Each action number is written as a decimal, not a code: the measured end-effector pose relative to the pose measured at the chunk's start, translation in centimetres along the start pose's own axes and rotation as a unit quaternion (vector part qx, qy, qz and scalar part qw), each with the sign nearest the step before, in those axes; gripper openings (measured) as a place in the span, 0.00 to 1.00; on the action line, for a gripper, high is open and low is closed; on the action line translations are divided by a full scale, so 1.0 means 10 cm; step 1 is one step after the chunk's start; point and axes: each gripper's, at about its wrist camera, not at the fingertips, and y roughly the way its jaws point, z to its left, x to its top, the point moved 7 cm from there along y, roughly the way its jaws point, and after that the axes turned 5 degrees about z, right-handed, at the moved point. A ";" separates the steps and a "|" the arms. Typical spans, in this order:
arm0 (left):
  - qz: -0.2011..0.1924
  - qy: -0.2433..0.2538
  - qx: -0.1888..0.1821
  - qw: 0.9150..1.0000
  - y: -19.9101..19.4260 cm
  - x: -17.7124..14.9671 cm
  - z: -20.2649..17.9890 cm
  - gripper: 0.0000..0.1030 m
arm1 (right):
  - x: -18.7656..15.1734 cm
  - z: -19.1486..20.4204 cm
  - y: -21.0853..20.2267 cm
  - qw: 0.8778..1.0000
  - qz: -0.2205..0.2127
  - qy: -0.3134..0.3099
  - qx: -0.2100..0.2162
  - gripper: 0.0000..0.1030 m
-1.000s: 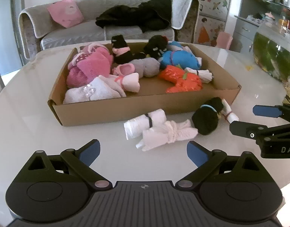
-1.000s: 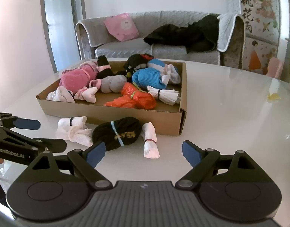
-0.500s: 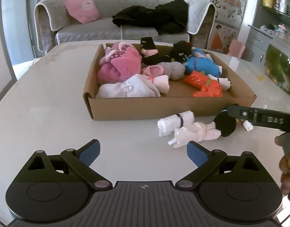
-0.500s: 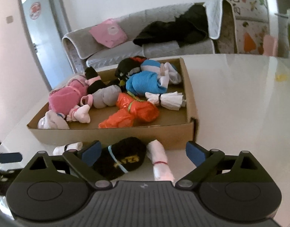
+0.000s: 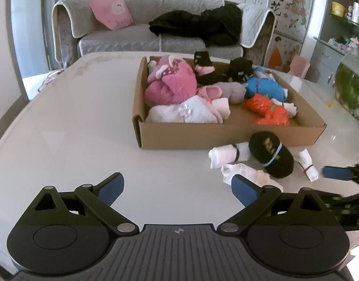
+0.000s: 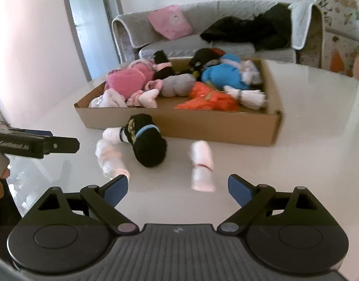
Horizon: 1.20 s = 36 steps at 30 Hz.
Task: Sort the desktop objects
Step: 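Withdraw both grippers from the tray toward the white sock rolls, then grasp the white roll with pink tie using the left gripper while the right grasps a white sock roll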
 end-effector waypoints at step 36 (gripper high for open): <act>-0.017 0.179 -0.103 0.978 0.25 -0.29 -0.76 0.98 | 0.37 0.19 0.23 0.881 0.090 -0.439 0.150 0.78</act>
